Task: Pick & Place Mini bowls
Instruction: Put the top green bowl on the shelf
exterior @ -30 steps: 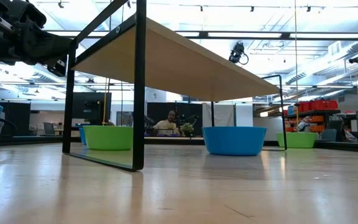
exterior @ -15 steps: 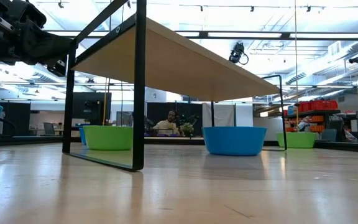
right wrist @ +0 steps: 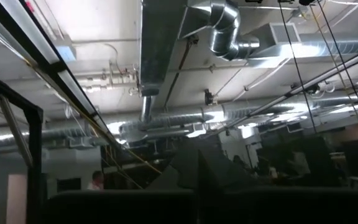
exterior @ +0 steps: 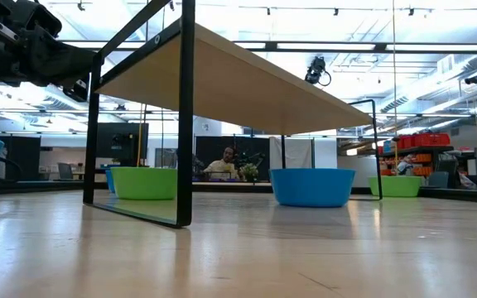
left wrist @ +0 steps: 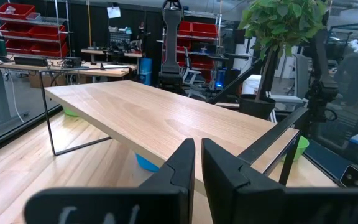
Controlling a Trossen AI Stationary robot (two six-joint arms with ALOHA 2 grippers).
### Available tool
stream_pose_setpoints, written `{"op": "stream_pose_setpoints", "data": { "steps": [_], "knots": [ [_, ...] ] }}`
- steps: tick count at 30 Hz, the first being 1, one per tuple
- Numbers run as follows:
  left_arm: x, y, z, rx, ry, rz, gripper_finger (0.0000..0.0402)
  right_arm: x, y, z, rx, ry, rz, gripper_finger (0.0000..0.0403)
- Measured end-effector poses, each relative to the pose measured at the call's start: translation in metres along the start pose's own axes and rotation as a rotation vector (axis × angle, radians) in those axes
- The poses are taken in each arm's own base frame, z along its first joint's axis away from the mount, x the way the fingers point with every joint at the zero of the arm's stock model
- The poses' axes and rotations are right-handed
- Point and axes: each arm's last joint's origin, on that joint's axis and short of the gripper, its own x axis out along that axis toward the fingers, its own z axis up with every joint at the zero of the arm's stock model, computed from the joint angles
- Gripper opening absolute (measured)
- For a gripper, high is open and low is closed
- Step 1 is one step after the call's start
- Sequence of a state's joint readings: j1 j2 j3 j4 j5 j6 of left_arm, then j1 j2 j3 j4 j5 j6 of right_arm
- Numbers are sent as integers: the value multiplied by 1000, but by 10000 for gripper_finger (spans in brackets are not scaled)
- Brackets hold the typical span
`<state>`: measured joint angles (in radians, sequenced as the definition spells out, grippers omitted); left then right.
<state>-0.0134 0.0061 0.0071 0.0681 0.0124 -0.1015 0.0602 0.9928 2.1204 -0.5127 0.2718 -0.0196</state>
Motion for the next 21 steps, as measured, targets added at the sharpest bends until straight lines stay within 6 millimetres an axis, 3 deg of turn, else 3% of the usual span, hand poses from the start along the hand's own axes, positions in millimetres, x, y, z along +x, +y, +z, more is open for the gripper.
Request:
{"op": "stream_pose_setpoints", "data": {
  "steps": [17,21],
  "knots": [
    [0,0,0,0,0,0,32,22,6,-22,-171,154,3,0],
    [0,0,0,0,-1,0,32,23,4,-30,-183,235,-78,0]
  ]
}}
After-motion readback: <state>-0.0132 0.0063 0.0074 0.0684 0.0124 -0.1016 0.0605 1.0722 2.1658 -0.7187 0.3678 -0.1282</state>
